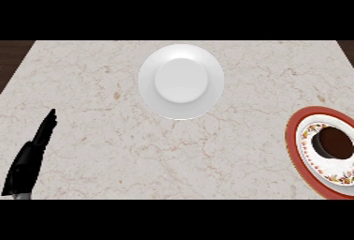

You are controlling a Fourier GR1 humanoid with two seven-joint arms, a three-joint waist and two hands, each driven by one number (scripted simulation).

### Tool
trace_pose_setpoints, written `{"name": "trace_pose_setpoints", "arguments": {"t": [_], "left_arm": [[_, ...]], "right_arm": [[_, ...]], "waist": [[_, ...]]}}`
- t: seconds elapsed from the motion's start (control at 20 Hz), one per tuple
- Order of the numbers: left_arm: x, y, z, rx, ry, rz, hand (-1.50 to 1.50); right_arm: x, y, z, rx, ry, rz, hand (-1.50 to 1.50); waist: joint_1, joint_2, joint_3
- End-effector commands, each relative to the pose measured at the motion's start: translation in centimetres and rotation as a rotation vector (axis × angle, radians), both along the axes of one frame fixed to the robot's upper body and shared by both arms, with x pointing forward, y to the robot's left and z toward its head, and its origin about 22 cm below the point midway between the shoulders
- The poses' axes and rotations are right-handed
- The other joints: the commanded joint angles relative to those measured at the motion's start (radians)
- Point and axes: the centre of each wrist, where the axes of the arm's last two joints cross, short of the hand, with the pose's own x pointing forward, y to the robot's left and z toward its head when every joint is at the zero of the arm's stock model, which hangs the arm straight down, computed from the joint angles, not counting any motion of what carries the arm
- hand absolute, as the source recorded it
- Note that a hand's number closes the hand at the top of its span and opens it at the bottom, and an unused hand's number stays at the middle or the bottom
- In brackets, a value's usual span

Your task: Pick the cupcake from the plate and place it in the plate

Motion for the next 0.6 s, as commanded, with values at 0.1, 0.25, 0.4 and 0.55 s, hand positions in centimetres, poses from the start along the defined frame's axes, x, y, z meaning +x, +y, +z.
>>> {"name": "trace_pose_setpoints", "arguments": {"t": [0.1,0.25,0.4,0.55], "left_arm": [[-0.4,0.4,0.6,-0.005,-0.01,0.001,0.0],[0.9,-1.2,0.1,0.004,-0.011,-0.001,0.0],[-0.1,-0.2,0.3,-0.014,0.001,-0.01,0.0],[0.4,-0.5,1.2,0.005,-0.005,-0.012,0.0]], "right_arm": [[1.9,0.9,-1.9,-0.126,0.092,0.099,-1.5],[1.7,0.3,-4.6,-0.124,0.083,0.128,-1.5],[2.9,0.7,-4.4,-0.124,0.094,0.13,-1.5],[3.3,0.7,-6.4,-0.119,0.107,0.158,-1.5]], "waist": [[0.002,0.0,0.0],[-0.002,0.001,0.001],[-0.004,-0.001,0.0],[0.005,0.002,0.001]]}}
